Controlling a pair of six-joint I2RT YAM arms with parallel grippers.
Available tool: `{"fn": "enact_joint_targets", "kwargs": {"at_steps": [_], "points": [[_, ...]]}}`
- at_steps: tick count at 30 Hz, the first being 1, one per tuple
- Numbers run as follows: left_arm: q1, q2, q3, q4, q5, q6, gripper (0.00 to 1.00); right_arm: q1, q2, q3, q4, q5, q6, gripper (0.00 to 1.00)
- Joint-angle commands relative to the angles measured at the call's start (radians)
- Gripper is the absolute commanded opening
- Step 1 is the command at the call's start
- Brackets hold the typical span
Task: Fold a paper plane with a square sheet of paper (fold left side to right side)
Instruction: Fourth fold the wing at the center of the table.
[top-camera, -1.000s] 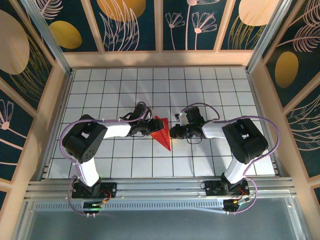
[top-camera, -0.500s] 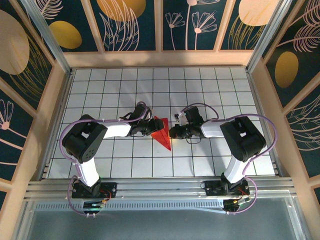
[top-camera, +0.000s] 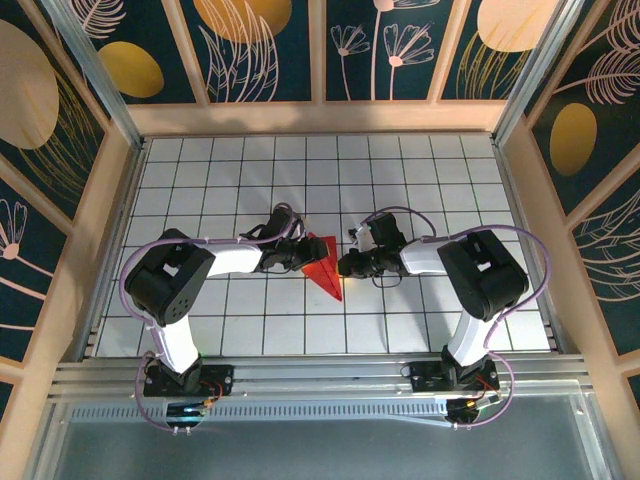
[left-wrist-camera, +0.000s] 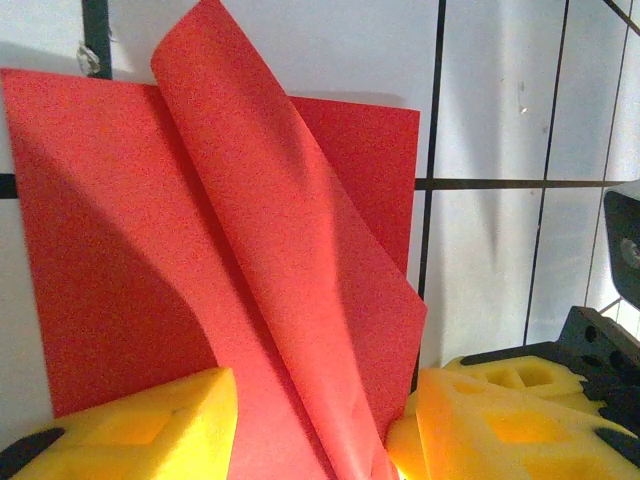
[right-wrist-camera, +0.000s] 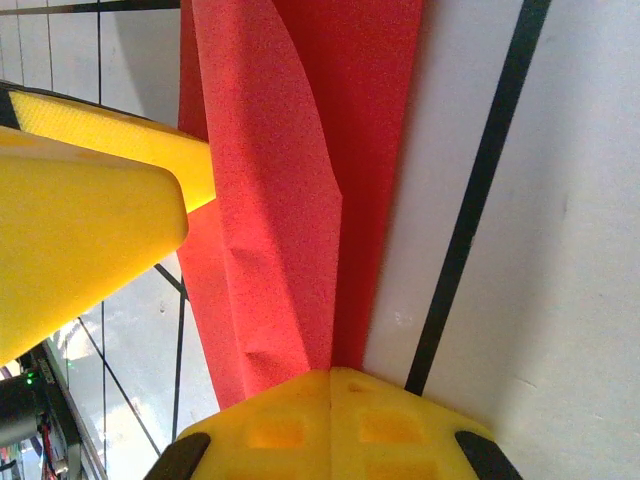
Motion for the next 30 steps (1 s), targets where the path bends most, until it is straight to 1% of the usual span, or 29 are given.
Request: {"fn": "enact_joint_targets", "kwargs": {"at_steps": [1,6,14,16,17,19,22,24,30], "points": [[0.001,0.007,0.003,-0.078,-0.045,0.027,0.52,0.012,0.049,0.011,-0.038,0.038,-0.007,0.0],[0.002,-0.038,0.032,-0.087,-0.05,0.038,0.54,0.012,0.08,0.013,-0.071,0.07,0.0,0.0],[0.001,-0.105,0.069,-0.127,-0.087,0.055,0.56,0.013,0.096,0.007,-0.067,0.069,0.006,0.0],[0.002,-0.104,0.067,-0.113,-0.065,0.056,0.5,0.013,0.094,0.008,-0.07,0.069,0.006,0.0],[0.001,-0.098,0.067,-0.1,-0.043,0.056,0.45,0.013,0.095,0.009,-0.071,0.072,0.005,0.0],[0.001,-0.074,0.069,-0.052,0.022,0.05,0.31,0.013,0.095,0.012,-0.077,0.076,0.002,0.0],[-0.001,-0.031,0.077,-0.011,0.085,0.048,0.18,0.013,0.094,0.013,-0.083,0.082,0.0,0.0],[-0.002,-0.003,0.102,-0.011,0.101,0.055,0.15,0.013,0.095,0.013,-0.087,0.084,0.0,0.0],[-0.003,0.066,0.134,-0.011,0.123,0.07,0.13,0.016,0.095,0.013,-0.095,0.09,-0.003,0.0]]}}
